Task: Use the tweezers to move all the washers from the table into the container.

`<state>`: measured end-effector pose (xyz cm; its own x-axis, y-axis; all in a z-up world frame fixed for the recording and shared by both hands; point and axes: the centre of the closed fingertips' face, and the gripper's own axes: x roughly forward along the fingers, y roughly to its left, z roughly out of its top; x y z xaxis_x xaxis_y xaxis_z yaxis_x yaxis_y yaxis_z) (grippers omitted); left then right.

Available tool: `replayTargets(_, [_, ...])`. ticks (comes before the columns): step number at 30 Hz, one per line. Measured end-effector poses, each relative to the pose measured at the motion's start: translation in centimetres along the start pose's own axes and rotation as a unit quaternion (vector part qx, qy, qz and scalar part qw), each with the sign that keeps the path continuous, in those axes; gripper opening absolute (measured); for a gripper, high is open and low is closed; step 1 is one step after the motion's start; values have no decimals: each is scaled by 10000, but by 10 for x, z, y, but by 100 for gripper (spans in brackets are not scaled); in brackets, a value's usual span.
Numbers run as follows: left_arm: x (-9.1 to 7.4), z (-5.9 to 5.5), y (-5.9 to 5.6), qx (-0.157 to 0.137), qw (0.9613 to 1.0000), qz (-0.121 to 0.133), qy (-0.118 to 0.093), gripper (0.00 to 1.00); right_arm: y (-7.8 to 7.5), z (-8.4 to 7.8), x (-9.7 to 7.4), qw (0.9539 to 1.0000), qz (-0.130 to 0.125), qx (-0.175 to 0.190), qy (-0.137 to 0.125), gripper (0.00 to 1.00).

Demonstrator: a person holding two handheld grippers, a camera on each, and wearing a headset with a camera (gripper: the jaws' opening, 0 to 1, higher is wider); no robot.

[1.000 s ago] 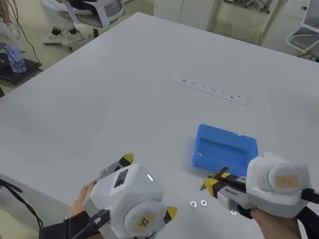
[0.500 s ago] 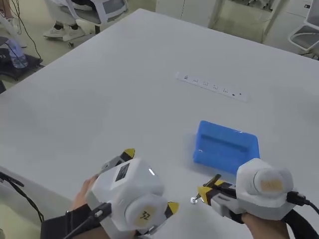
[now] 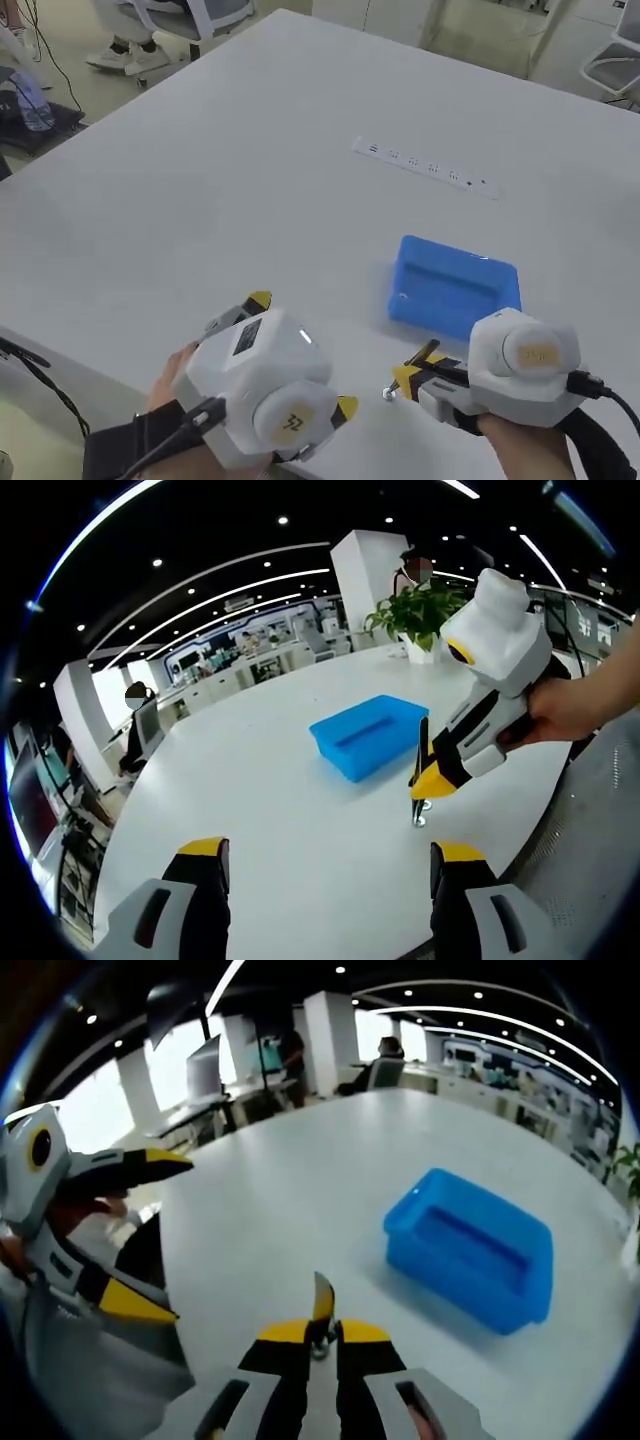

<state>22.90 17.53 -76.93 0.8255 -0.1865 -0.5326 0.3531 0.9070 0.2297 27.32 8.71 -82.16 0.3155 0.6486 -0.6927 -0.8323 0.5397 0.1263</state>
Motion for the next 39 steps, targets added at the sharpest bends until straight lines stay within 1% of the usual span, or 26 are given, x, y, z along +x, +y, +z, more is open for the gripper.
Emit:
replayTargets(3, [0, -1, 0, 8, 10000, 5, 16, 84, 3, 0, 0, 10000, -20, -2, -33, 6])
replayTargets(8, [0, -1, -1, 25, 10000, -9, 23, 83, 3, -1, 0, 9998, -102, -153, -47, 5])
replayTargets(14, [0, -1, -1, 32, 10000, -10, 28, 83, 2, -1, 0, 9998, -105, -186, -1, 4])
replayTargets(17, [0, -1, 0, 31, 10000, -10, 32, 83, 2, 1, -2, 9998, -105, -193, 6, 4])
replayTargets(24, [0, -2, -1, 19, 10000, -19, 50, 83, 3, 22, -19, 9996, -70, -206, -179, 4])
replayTargets(29, [0, -2, 0, 32, 10000, -10, 56, 83, 1, 39, -31, 9989, -84, -347, -318, 4])
replayTargets(33, [0, -2, 0, 38, 10000, -10, 56, 83, 1, 45, -36, 9977, -99, -592, -328, 4])
replayTargets(36, [0, -3, -1, 25, 10000, -30, 66, 83, 1, 53, -40, 9973, -95, -620, -387, 4])
replayTargets(39, [0, -3, 0, 30, 10000, -16, 63, 83, -4, 63, -44, 9969, -127, -602, -492, 4])
